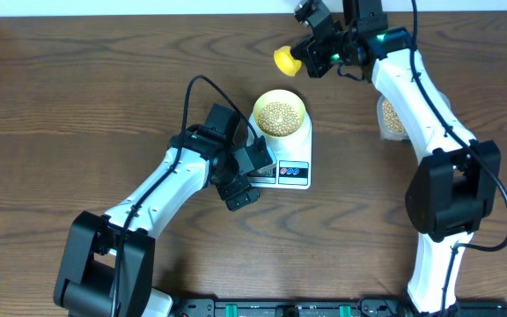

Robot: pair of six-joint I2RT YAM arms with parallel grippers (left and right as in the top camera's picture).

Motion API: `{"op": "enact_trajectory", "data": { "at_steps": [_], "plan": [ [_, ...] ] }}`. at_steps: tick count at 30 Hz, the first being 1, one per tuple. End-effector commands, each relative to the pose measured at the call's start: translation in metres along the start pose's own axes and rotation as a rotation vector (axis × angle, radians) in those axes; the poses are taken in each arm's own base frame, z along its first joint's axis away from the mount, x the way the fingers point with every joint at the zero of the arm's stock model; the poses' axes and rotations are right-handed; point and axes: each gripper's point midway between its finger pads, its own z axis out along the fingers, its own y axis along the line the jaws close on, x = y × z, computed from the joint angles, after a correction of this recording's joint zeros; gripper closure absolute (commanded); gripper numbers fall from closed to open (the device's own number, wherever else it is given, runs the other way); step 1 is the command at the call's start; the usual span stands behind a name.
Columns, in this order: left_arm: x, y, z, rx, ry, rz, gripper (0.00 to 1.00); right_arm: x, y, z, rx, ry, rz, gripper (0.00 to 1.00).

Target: Scoop item into bowl and weigh 50g on scale

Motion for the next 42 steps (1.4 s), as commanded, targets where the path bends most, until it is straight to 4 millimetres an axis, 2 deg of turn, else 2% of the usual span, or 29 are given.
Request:
{"op": "enact_trajectory", "data": {
  "at_steps": [1,30,36,42],
  "plan": [
    [0.004,-0.001,0.003,0.005,0.016,0.014,0.02,0.001,0.008,0.006,-0.027,0.004,0.009,0.99],
    [0.004,-0.001,0.003,0.005,0.016,0.014,0.02,0.005,0.008,0.016,-0.028,0.010,0.005,0.99],
    [0.004,-0.002,0.003,0.006,0.016,0.014,0.02,0.018,0.019,0.025,-0.051,0.047,0.012,0.99],
    [0.004,-0.002,0.003,0.006,0.016,0.014,0.02,0.019,0.023,0.027,-0.056,0.052,0.038,0.99]
  ]
}}
